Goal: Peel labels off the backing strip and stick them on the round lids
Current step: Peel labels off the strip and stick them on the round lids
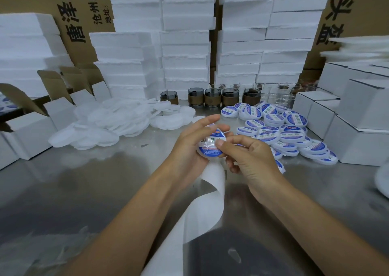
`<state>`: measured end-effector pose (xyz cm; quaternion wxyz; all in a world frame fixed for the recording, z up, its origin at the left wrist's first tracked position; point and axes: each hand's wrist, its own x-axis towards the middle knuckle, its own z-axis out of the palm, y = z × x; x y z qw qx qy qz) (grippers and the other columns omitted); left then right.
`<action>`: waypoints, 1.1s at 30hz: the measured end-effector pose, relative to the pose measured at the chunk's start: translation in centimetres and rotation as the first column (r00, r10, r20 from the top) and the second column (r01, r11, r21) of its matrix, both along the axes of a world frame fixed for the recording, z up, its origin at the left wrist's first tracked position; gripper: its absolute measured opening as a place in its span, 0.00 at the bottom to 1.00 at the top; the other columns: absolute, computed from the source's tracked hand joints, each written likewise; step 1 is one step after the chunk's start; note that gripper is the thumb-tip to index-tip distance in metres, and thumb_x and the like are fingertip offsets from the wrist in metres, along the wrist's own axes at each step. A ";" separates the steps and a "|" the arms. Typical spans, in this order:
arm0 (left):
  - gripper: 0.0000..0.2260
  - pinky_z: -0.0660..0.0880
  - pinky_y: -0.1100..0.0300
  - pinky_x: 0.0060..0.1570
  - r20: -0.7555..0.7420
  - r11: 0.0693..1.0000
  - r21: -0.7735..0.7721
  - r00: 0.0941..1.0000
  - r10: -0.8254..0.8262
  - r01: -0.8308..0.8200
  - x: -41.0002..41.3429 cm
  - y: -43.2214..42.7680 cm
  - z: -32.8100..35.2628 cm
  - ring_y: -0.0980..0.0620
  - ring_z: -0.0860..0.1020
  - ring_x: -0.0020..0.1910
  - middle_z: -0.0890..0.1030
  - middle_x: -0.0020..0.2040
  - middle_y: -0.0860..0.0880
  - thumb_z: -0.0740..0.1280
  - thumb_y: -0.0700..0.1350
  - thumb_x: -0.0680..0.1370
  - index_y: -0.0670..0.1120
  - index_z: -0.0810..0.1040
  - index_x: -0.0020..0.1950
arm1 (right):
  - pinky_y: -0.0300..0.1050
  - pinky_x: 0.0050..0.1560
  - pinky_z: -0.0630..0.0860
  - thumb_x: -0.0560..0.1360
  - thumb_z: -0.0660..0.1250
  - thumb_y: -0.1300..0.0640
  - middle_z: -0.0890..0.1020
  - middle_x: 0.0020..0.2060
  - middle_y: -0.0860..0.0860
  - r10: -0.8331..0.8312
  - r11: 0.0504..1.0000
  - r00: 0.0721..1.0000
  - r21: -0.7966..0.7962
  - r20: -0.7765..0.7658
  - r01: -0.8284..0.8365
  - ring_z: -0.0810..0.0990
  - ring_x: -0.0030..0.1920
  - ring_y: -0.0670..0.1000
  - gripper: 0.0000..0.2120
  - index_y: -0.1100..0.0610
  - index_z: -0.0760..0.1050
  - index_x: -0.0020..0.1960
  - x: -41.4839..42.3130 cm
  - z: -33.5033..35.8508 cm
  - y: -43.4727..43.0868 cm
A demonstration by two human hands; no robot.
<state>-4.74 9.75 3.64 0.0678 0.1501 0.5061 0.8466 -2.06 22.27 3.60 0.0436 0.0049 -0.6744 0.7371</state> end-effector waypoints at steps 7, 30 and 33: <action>0.22 0.80 0.54 0.47 0.028 0.995 0.080 0.997 -0.069 0.066 -0.2 -0.2 0.0 0.47 0.82 0.45 0.84 0.43 0.44 0.59 0.33 0.60 0.43 0.79 0.51 | 0.34 0.25 0.69 0.69 0.73 0.56 0.82 0.27 0.49 -0.014 0.999 1.000 0.031 0.022 0.013 0.71 0.22 0.43 0.05 0.56 0.80 0.41 0.0 0.1 0.0; 0.21 0.80 0.60 0.39 0.006 0.999 -0.037 0.999 -0.038 0.038 0.2 0.2 0.1 0.50 0.84 0.42 0.84 0.40 0.47 0.52 0.24 0.72 0.42 0.77 0.53 | 0.31 0.24 0.70 0.69 0.72 0.60 0.78 0.21 0.47 -0.063 0.998 0.998 0.023 -0.013 0.063 0.71 0.20 0.42 0.06 0.60 0.77 0.37 -0.1 -0.3 -0.1; 0.20 0.80 0.59 0.45 -0.005 0.997 -0.048 0.998 -0.056 0.056 0.2 0.3 0.0 0.49 0.84 0.45 0.84 0.44 0.46 0.54 0.24 0.73 0.41 0.76 0.55 | 0.31 0.25 0.71 0.70 0.72 0.59 0.79 0.21 0.47 -0.087 0.996 0.996 0.031 -0.028 0.088 0.72 0.20 0.41 0.07 0.61 0.77 0.37 -0.2 -0.3 -0.1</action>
